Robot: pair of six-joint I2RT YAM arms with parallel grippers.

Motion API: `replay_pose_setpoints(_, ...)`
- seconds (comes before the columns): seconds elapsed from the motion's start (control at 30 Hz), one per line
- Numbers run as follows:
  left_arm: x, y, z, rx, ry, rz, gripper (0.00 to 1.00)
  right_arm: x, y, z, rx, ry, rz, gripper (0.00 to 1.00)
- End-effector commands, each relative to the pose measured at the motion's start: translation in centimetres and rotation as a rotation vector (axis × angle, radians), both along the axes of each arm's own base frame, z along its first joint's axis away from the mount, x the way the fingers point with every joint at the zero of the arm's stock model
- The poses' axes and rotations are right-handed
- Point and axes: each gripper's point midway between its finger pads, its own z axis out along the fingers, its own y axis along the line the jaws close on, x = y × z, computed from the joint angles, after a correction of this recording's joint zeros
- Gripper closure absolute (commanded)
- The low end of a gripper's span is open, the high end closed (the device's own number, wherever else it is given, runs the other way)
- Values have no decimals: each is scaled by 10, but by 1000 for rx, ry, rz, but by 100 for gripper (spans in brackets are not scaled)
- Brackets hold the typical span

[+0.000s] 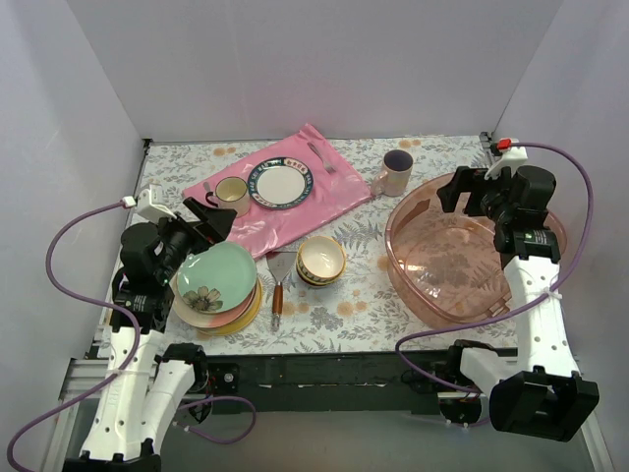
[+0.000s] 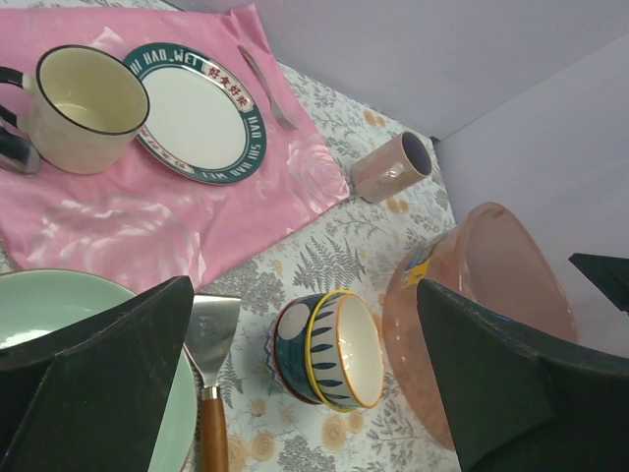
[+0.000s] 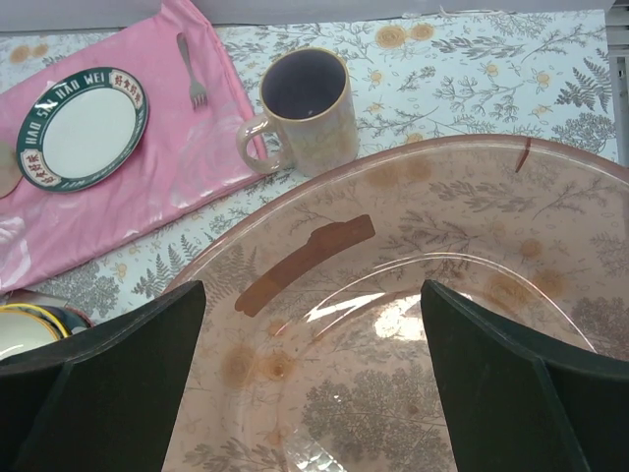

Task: Place the mixed dishes into the plastic bin
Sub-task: Pick up the plate at the center of the board.

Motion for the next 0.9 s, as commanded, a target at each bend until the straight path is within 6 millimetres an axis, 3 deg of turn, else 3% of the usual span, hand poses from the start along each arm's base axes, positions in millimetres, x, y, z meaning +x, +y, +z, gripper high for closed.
replay_pose_setpoints(0.0,-9,-10,11,-76,35,-41,2,2,4,22,-6,-26,29,1)
replay_pose_setpoints(0.13,-16,-14,5,-113,92,-55,2,-3,21,27,-1,-42,151,1)
replay_pose_setpoints(0.27,-26,-8,4,-88,106,-26,2,-19,53,32,-3,-100,380,1)
replay_pose_setpoints(0.43,-27,1,-3,-67,129,28,2,-26,73,22,-31,-86,514,1)
replay_pose_setpoints(0.6,-22,12,-8,-71,160,102,2,-46,102,10,-63,-88,719,1)
replay_pose_setpoints(0.63,-23,14,-9,-79,168,119,2,-55,115,10,-60,-98,787,1)
replay_pose_setpoints(0.73,-29,19,-19,-114,199,161,2,-68,135,9,-74,-108,904,1)
replay_pose_setpoints(0.87,-38,26,-31,-126,230,213,2,-74,148,4,-76,-102,975,1)
